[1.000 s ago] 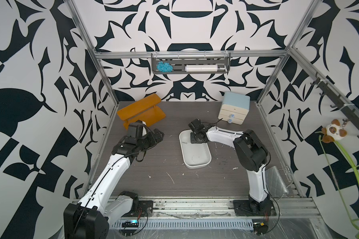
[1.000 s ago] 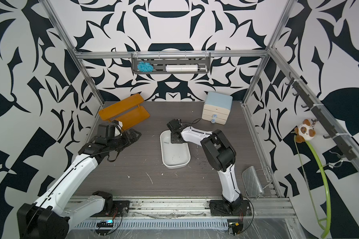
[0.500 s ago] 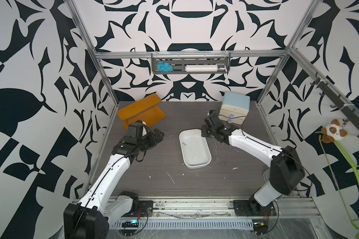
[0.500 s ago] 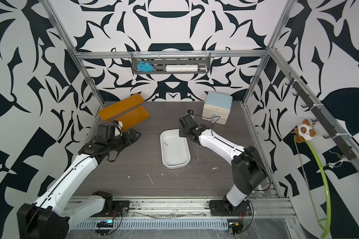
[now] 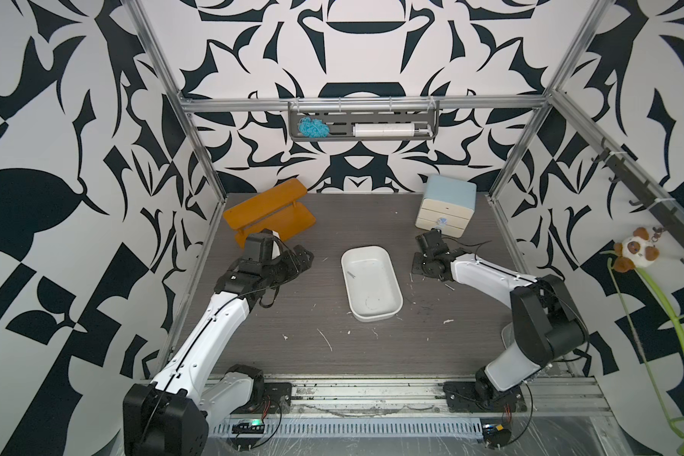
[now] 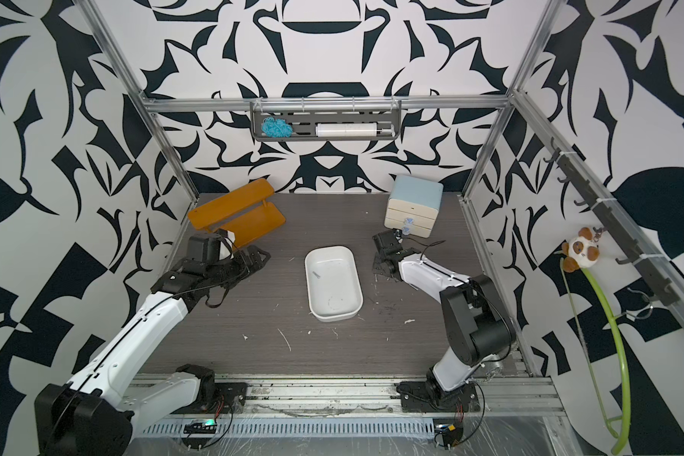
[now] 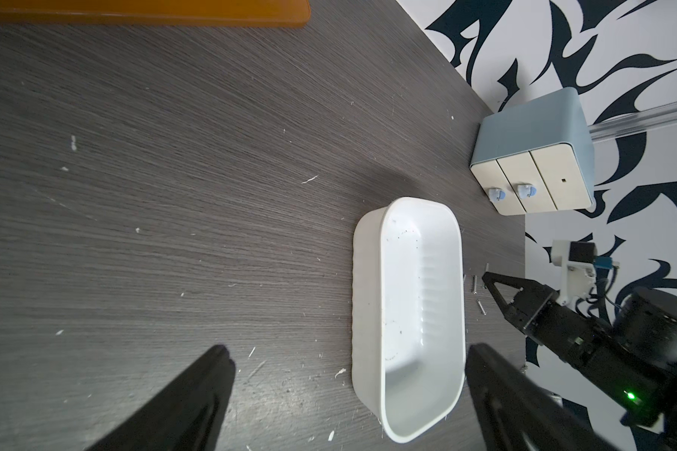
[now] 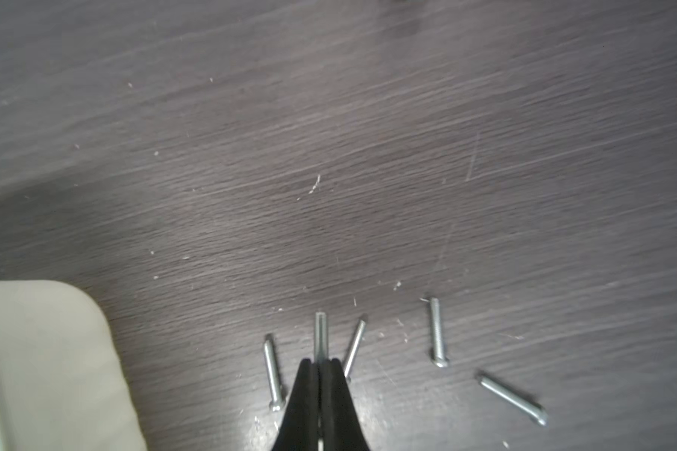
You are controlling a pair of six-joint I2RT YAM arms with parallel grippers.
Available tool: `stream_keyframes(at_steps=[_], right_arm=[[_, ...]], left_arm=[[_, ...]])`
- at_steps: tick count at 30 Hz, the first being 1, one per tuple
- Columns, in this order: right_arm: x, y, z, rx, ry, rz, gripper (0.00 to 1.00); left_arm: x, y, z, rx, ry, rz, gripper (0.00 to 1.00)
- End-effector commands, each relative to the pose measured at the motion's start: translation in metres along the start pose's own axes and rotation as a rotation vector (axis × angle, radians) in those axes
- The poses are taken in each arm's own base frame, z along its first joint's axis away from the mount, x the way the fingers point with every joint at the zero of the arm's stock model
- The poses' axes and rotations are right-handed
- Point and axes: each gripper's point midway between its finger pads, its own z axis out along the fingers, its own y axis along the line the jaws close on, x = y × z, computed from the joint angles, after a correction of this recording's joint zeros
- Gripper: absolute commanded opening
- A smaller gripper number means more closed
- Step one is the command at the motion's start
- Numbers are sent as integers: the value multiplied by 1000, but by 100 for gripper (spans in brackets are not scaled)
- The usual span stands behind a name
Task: Take out the screws from the storage box
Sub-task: Place the screw at the center of the board.
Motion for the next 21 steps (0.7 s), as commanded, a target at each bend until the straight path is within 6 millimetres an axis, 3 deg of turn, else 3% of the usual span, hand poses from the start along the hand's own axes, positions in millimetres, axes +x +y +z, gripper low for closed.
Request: stream_keyframes(at_steps=[1,8,12,15,17,19,21], right_arm=[[-9,1,8,-12,-17,7,0],[-6,5,22,-13,1,-8,7],[-13,6,17,-22,-18,-2,24],[-28,7,-3,-38,-78,6,44],[-42,14,-22,-80,-140,-1,46],[-54,35,-45,-144,-216,-66,48],[-61,64,-69,-202,-289,-159,40]], left_arm=[[3,4,4,-2,12,2,99],[4,5,12,-3,33,-4,99],[6,1,18,14,64,-7,100],[6,3,19,6,68,-7,100],[5,2,18,10,60,-7,100],[4,3,17,6,50,-7,100],[3,4,17,-4,44,-3,100]])
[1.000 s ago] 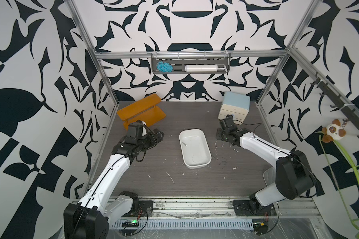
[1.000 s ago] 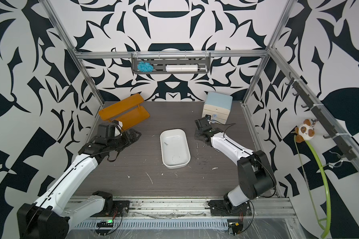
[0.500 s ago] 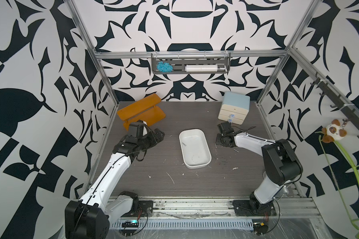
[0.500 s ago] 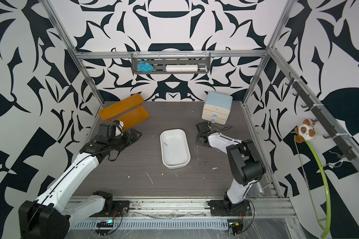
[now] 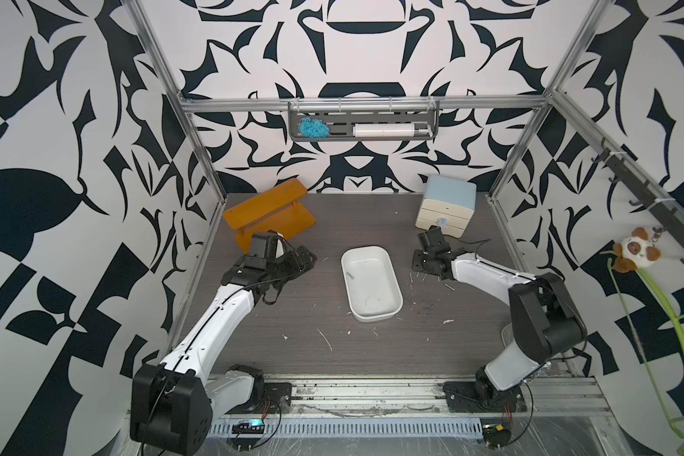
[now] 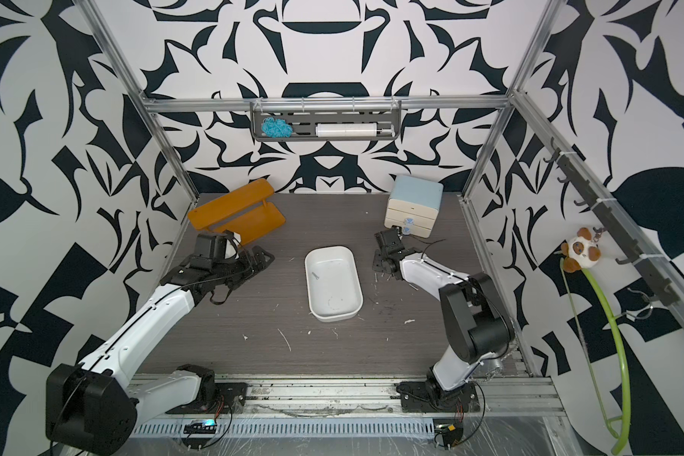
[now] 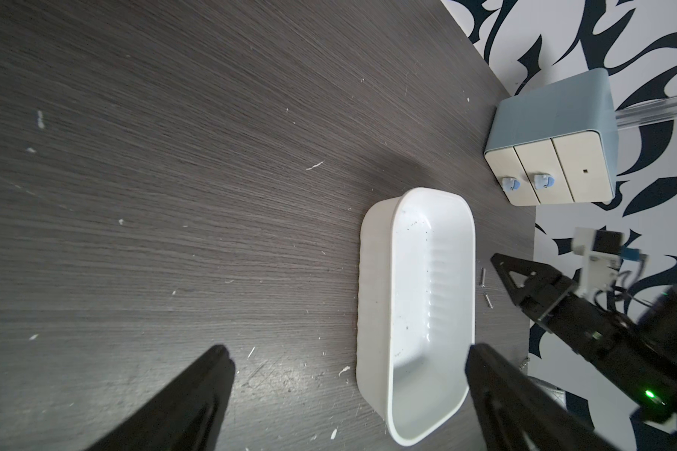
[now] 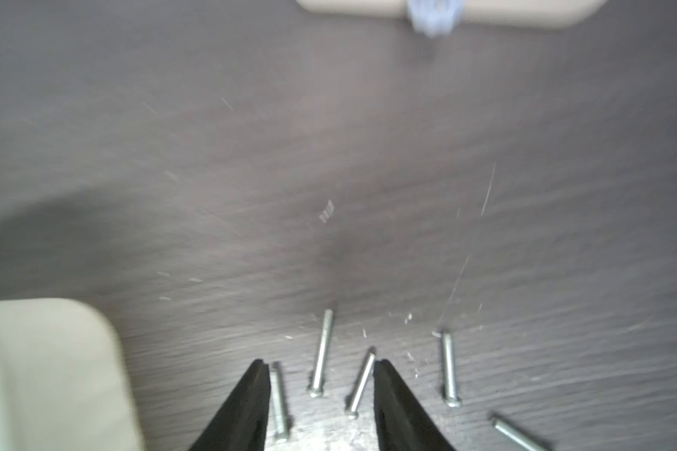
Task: Take out the screws from the storage box
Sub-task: Place the screw at the center of the board, then pick up the screw from the storage box.
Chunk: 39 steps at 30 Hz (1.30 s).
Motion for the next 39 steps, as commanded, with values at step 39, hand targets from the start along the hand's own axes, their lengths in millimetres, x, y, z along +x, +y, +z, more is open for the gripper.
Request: stream_keyframes(at_steps=[39], right_arm=[[72,222,24,-460,96,-643,34]], left_arm=[[-8,4,-2,-45,-14,15,100]])
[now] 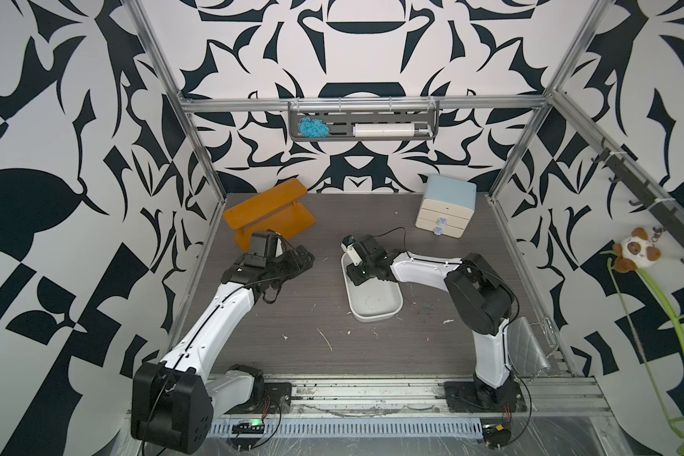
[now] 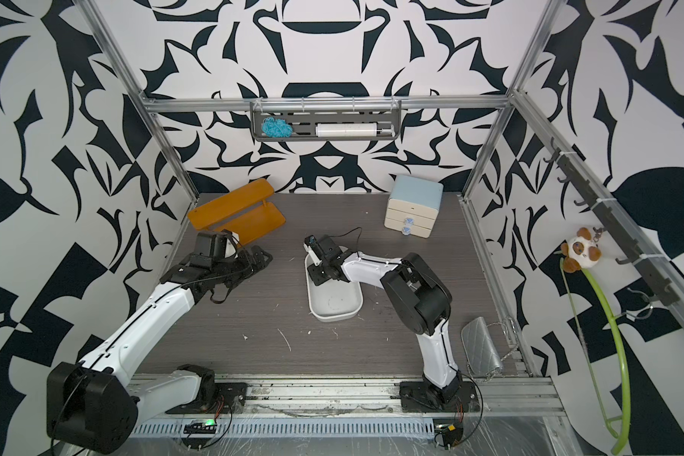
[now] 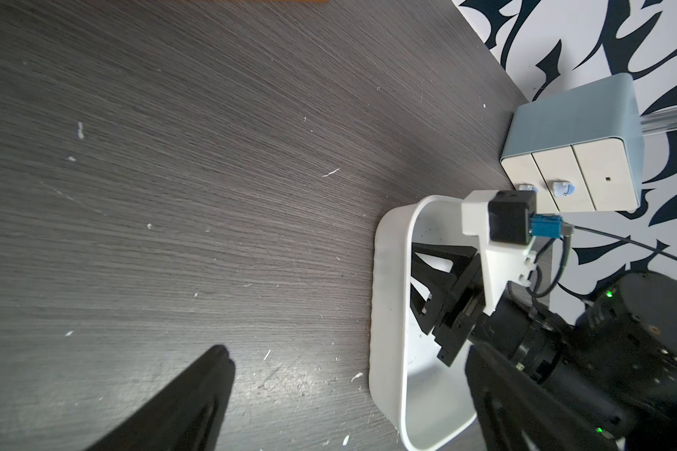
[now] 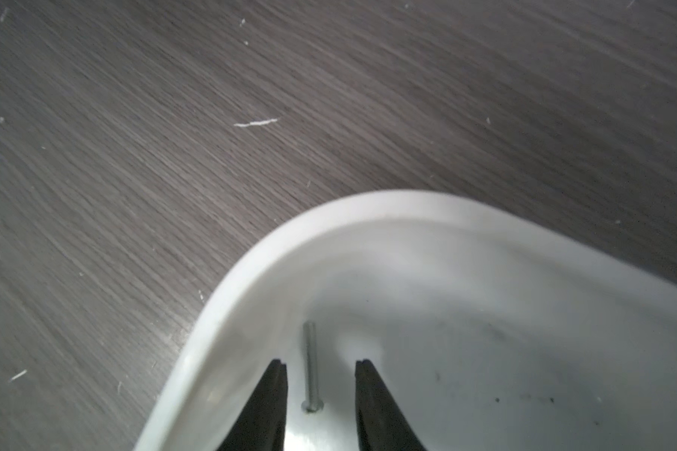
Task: Take out the screws from the storage box
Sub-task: Pick up the screw from the storage box.
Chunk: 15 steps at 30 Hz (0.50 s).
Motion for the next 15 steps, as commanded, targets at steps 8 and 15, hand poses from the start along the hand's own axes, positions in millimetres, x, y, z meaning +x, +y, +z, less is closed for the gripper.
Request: stream_keyframes(at_steps=[8,15], right_arm=[[3,-3,6,83,59,-66,30],[6,-2,14,110,92,-86,12]], left_arm=[[-3,-6,-1,16,7,8,100],[-4,-6,-5,19,-3,11,100]])
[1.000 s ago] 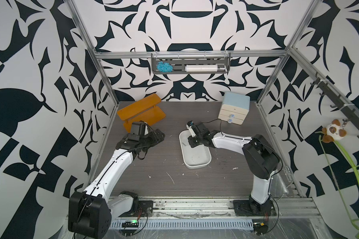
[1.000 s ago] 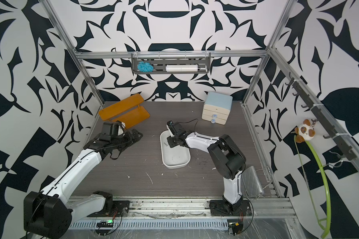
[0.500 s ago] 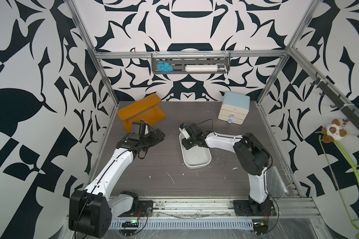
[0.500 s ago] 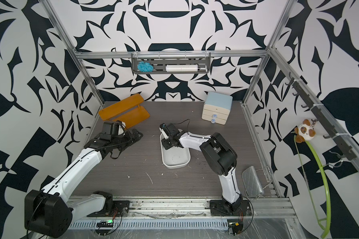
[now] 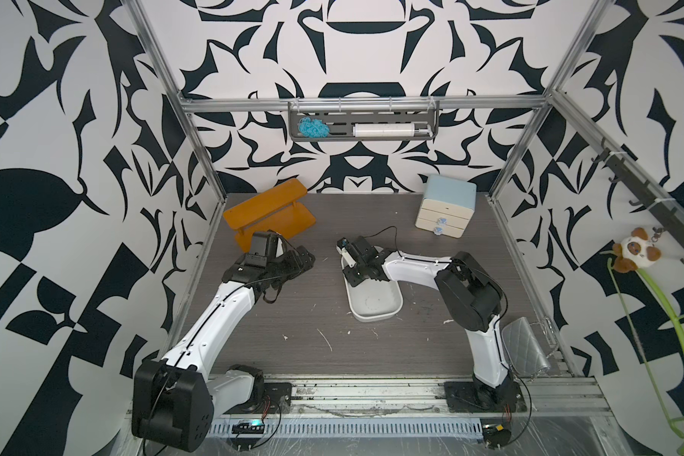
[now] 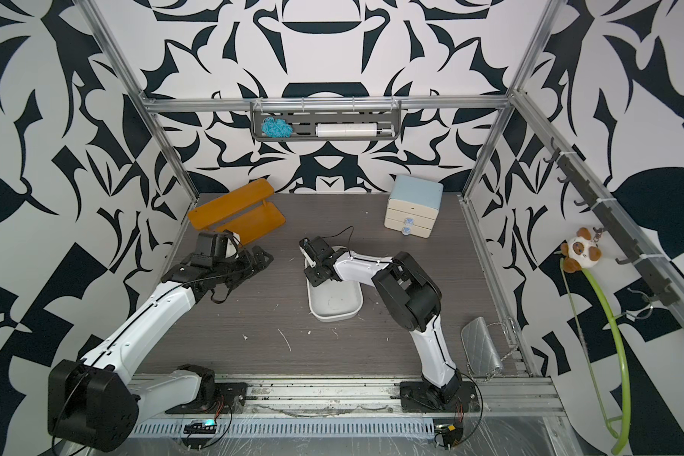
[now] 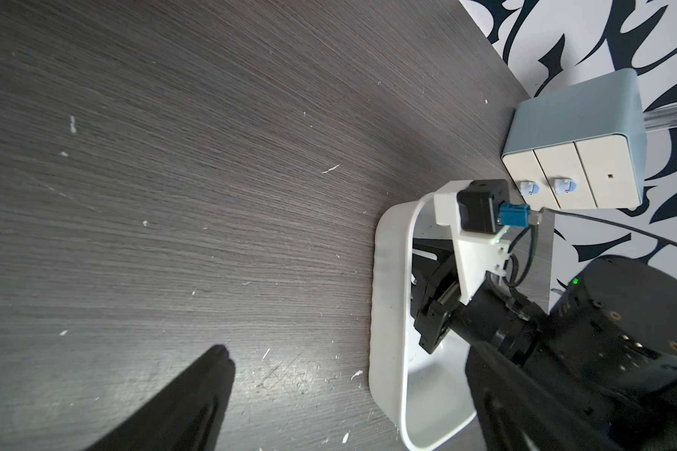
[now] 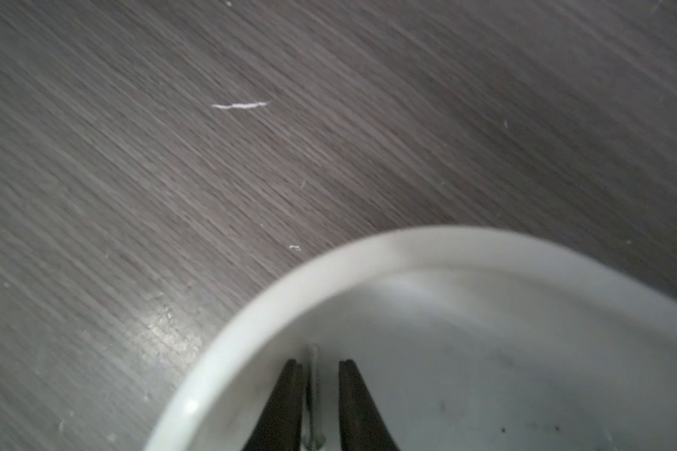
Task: Take out the screws from the storage box
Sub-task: Pick up the screw from the storage box, then place the screw at the center of the board.
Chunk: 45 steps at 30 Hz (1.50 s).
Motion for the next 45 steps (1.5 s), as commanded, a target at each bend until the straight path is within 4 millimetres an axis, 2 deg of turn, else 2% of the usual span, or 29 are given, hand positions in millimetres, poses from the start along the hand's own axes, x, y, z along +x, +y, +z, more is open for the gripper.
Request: stream_keyframes(at_steps=[1,4,8,13,14,20,22,23,27,29,34,38,43,44,45], right_arm=[[7,-2,0,32,49,-13,9],[5,-6,-2,54,40,-4,0],[-7,-6,-16,52,-15,18,0],[-25,-15,-48,82,-127,42,0],[-28,-24,-57,129,-151,53,0],[-39,-47,-108,184,-300,127,0],[-31,-72,-120,240,-322,191,0],[-22,-92,-126,282,-323,245,0],[33,-164,-141,407,-313,484,0],[58,-181,-143,432,-305,562,0],[86,-199,-135,504,-248,625,0],[105,-211,-113,500,-169,688,0],[114,-217,-110,506,-157,725,0],[113,-217,-113,504,-167,722,3],[112,-217,-115,499,-183,720,13]], left_arm=[[-6,-7,-7,18,-16,14,100],[-5,-5,-7,15,-16,12,100],[-6,-6,-8,17,-16,11,100],[-5,-7,-8,19,-15,12,100],[-5,-6,-8,19,-14,11,100],[-5,-7,-10,24,-18,17,100],[-4,-6,-9,21,-17,18,100],[-4,-6,-9,22,-16,17,100],[-6,-2,-9,8,-31,15,100],[-7,-1,-9,4,-37,8,100],[-8,3,-11,-12,-59,9,100],[-9,6,-16,-19,-83,13,99],[-10,5,-17,-18,-87,21,99],[-10,6,-16,-21,-86,23,99],[-10,6,-14,-22,-83,27,99]])
